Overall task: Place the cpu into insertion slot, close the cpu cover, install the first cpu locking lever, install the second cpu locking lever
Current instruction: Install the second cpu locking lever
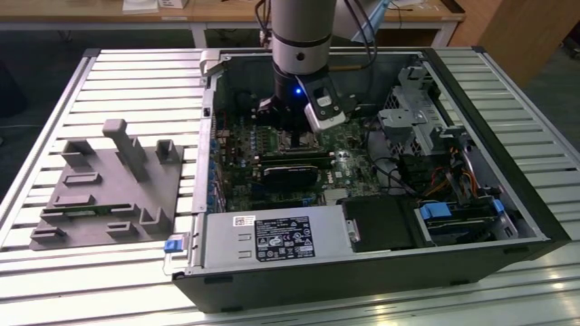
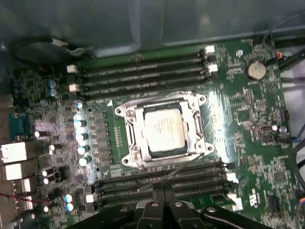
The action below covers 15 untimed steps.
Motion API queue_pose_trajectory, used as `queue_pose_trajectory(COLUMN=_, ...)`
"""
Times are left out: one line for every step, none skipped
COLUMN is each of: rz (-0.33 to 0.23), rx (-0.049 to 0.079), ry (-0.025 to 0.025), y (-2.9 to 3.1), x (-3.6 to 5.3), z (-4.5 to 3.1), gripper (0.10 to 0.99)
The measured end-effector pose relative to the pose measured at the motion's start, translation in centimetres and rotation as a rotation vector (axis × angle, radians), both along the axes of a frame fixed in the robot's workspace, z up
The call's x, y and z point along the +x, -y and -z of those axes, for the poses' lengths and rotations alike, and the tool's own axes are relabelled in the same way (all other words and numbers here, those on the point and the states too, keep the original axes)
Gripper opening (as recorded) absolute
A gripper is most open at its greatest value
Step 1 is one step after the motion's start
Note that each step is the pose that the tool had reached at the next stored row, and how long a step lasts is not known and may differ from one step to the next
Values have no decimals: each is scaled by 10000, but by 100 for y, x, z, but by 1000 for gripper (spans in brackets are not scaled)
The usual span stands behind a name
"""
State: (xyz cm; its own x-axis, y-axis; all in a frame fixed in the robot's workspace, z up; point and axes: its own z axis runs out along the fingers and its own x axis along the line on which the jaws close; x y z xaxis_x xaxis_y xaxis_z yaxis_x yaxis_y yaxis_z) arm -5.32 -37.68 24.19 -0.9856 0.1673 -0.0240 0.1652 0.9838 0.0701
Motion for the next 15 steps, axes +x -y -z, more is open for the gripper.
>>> queue_pose_trajectory(rz=-19, rx=96, ry=1, y=1, x=0, z=1, gripper=106)
queue_pose_trajectory(rz=-36, rx=181, ry=2, y=2, x=0, z=1, gripper=106)
queue_pose_trajectory(rz=-54, rx=250, ry=1, y=5, x=0, z=0, gripper=106)
queue_pose_trajectory(rz=-68, rx=296, ry=1, y=9, x=0, z=1, gripper=106)
queue_pose_trajectory(rz=-84, rx=337, ry=1, y=12, x=-1, z=2, gripper=106)
queue_pose_trajectory(rz=-99, rx=379, ry=1, y=17, x=-3, z=5, gripper=106)
queue_pose_trajectory(rz=-113, rx=415, ry=1, y=22, x=-8, z=9, gripper=106)
queue_pose_trajectory(rz=-129, rx=459, ry=1, y=28, x=-12, z=14, gripper=106)
queue_pose_trajectory(rz=-144, rx=517, ry=1, y=36, x=-16, z=21, gripper=106)
queue_pose_trajectory(rz=-157, rx=563, ry=1, y=42, x=-20, z=28, gripper=106)
queue_pose_trajectory(rz=-169, rx=606, ry=1, y=51, x=-24, z=35, gripper=106)
queue_pose_trajectory(rz=-178, rx=633, ry=0, y=60, x=-29, z=41, gripper=106)
queue_pose_trajectory(rz=-184, rx=662, ry=0, y=69, x=-37, z=45, gripper=106)
queue_pose_trajectory(rz=-188, rx=704, ry=0, y=79, x=-46, z=49, gripper=106)
queue_pose_trajectory(rz=-191, rx=745, ry=1, y=89, x=-53, z=53, gripper=106)
